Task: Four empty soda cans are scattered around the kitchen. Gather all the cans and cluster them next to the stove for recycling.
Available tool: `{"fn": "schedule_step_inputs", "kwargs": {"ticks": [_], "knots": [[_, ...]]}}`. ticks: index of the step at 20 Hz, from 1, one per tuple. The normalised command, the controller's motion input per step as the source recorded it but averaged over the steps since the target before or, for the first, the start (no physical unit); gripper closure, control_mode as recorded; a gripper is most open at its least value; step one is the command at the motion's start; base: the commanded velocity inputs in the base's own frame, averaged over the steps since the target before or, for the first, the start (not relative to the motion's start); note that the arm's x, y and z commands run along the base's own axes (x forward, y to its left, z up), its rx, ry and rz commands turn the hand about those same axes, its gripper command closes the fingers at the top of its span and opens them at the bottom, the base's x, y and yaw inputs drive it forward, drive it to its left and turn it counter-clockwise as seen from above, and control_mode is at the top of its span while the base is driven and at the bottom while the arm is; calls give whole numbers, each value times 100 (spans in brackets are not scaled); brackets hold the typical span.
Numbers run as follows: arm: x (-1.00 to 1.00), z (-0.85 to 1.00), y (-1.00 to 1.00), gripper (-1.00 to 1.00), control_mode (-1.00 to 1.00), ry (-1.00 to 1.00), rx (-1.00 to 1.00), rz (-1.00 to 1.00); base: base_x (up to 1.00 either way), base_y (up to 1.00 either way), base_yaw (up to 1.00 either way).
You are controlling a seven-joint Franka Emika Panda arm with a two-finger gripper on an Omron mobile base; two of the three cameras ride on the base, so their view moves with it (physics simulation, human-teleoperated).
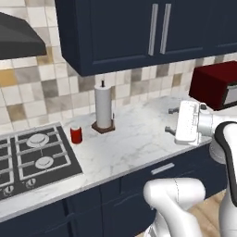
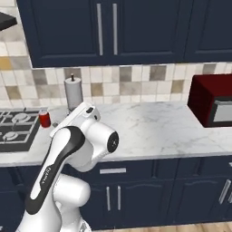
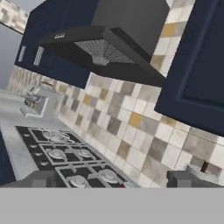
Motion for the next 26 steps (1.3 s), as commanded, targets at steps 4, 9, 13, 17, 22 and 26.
{"fn": "schedule_step_inputs", "kwargs": {"ticks": [4,9,13,17,22,26], "knots": [[0,0,0,-100,100,0,0,0,16,-8,-38],[0,0,0,-100,100,0,0,0,4,-8,-35],[0,0,0,-100,100,0,0,0,0,-6,-33],[0,0,0,-100,100,0,0,0,0,-4,-34],[0,0,0,-100,100,0,0,0,8,-8,-38],[0,0,0,-100,100,0,0,0,15,-11,-37]]}}
